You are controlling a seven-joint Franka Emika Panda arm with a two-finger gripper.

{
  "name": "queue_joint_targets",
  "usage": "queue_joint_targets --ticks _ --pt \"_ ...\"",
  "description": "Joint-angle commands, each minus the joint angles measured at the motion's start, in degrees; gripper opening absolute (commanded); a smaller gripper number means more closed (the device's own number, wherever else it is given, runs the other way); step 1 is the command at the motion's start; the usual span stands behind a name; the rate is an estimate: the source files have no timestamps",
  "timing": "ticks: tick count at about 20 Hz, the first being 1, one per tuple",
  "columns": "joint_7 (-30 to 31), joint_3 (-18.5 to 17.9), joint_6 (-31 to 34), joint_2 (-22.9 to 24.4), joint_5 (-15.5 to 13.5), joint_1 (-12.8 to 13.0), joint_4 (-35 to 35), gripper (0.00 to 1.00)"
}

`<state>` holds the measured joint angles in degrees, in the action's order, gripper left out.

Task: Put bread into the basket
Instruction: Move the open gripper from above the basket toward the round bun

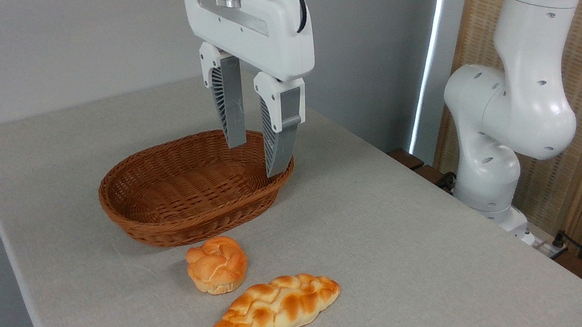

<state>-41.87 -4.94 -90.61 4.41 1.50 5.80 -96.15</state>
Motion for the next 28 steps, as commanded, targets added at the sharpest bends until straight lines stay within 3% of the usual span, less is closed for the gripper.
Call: queue_joint_targets --ticks 1,14,19,23,28 --pt "-3.29 -1.38 0.26 0.87 -0.88 0.35 -0.71 1.00" --pt "-2.60 -0.95 0.78 0.78 -0.88 0.70 -0.88 1.00" --pt "-2.52 -0.69 -0.44 1.04 -0.88 3.16 -4.04 1.00" --pt "-2.69 -0.60 -10.26 4.46 -0.88 3.69 -11.49 1.00" --pt "-3.57 -0.60 -23.90 4.73 -0.27 4.74 -17.84 1.00"
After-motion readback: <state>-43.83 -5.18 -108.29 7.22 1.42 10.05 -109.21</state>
